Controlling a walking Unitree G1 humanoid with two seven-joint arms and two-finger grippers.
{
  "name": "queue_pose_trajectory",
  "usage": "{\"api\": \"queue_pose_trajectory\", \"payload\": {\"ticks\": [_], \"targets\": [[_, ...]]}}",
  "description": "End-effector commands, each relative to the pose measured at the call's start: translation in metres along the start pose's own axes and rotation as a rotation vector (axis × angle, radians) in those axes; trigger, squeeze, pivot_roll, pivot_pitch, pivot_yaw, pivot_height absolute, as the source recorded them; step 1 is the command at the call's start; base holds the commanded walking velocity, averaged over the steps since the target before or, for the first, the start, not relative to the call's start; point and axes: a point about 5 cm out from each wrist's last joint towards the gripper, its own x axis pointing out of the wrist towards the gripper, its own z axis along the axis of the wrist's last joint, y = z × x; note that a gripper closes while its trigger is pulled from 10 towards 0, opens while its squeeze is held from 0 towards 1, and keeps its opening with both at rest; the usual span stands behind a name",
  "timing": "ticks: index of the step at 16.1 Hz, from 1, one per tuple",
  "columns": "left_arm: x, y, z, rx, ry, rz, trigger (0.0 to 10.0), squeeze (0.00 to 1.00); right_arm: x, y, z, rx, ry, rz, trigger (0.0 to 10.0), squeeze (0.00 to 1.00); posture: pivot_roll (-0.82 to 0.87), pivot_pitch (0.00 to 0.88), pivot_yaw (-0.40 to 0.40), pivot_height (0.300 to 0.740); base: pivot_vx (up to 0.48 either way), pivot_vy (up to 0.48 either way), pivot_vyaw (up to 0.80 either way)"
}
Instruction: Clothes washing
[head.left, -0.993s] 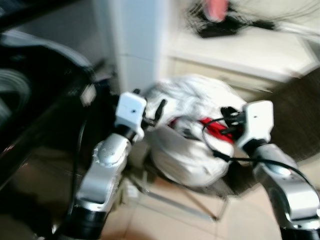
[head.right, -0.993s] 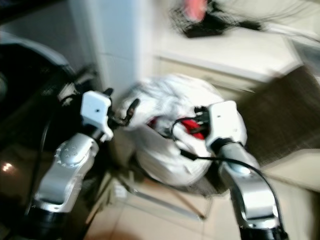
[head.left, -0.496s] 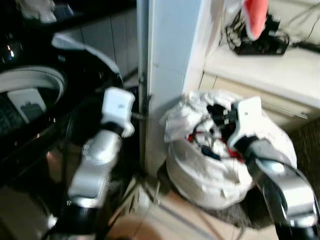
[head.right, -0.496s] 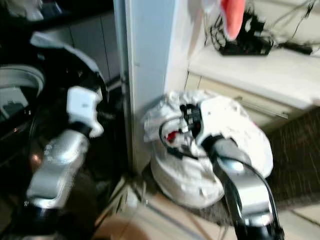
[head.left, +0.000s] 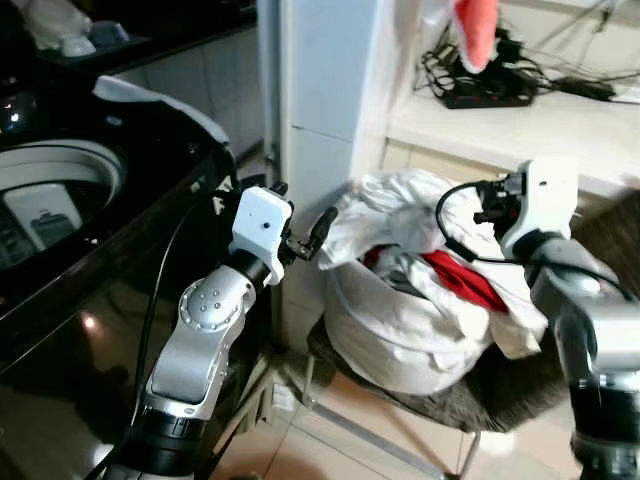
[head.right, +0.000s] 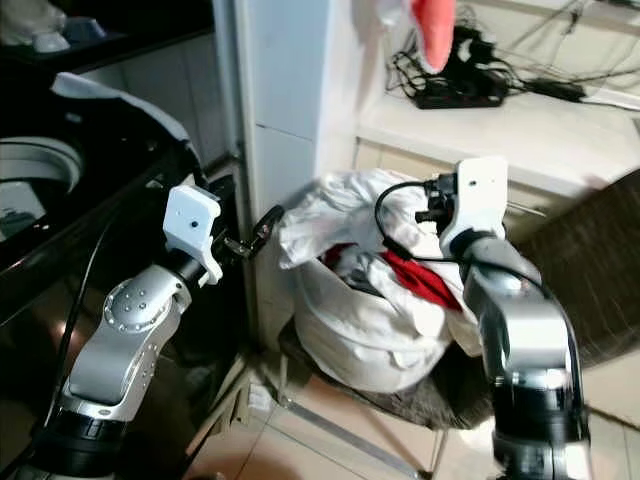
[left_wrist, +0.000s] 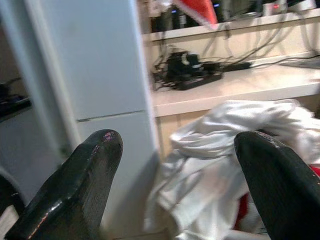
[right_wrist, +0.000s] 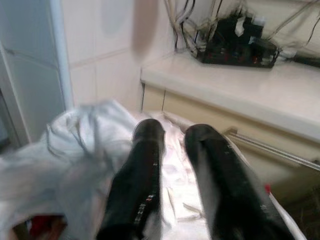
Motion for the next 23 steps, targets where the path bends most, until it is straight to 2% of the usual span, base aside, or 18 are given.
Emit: {"api": "queue_pose_trajectory", "payload": {"ticks": [1,4,5,6,8,9,11,15,17,23], "targets": [[0.003,-0.003,0.003,0.006,-0.005,-0.030,10.0,0.00,0.007,-0.007,0.005,-0.016,0.012,0.008,10.0,1.00,0.00,0.000,-0.041,0.740,0.000,0.000,0.00],[0.003,0.005,0.002,-0.010,0.016,0.064,10.0,0.00,0.014,-0.003,0.017,-0.029,-0.030,0.046,10.0,1.00,0.01,0.000,-0.050,0.740,0.000,0.000,0.00],[0.003,0.008,0.003,-0.001,0.006,0.092,10.0,0.00,0.010,0.006,0.017,-0.038,-0.059,0.069,10.0,0.00,0.01,0.000,-0.050,0.740,0.000,0.000,0.00],[0.001,0.011,0.002,-0.009,0.002,0.136,10.0,0.00,0.005,0.015,0.015,-0.007,-0.091,0.095,10.0,0.00,0.01,0.000,-0.055,0.740,0.000,0.000,0.00],[0.002,0.012,0.001,-0.008,0.013,0.148,10.0,0.00,0.000,0.022,0.012,0.028,-0.114,0.103,10.0,0.00,0.00,0.000,-0.052,0.740,0.000,0.000,0.00],[0.003,0.013,0.002,0.012,0.014,0.161,10.0,0.00,-0.006,0.030,0.010,0.029,-0.124,0.139,10.0,0.00,0.00,0.000,-0.049,0.740,0.000,0.000,0.00],[0.005,0.014,0.004,0.000,-0.002,0.172,10.0,0.00,-0.013,0.041,0.005,0.011,-0.118,0.185,10.0,0.00,-0.01,0.000,-0.048,0.740,0.000,0.000,0.40],[0.006,0.010,0.004,-0.001,0.000,0.151,10.0,0.00,-0.015,0.038,0.004,0.021,-0.123,0.139,10.0,0.00,-0.01,0.000,-0.048,0.740,0.304,0.000,0.72],[0.007,0.010,0.004,0.000,0.000,0.144,10.0,0.00,-0.015,0.032,0.003,0.058,-0.120,0.097,10.0,0.00,-0.01,0.000,-0.043,0.740,0.323,0.000,0.00],[0.008,0.006,0.004,-0.021,-0.002,0.123,10.0,0.00,-0.018,0.030,0.002,0.053,-0.115,0.082,10.0,0.00,-0.02,0.000,-0.030,0.740,0.275,0.000,0.00]]}}
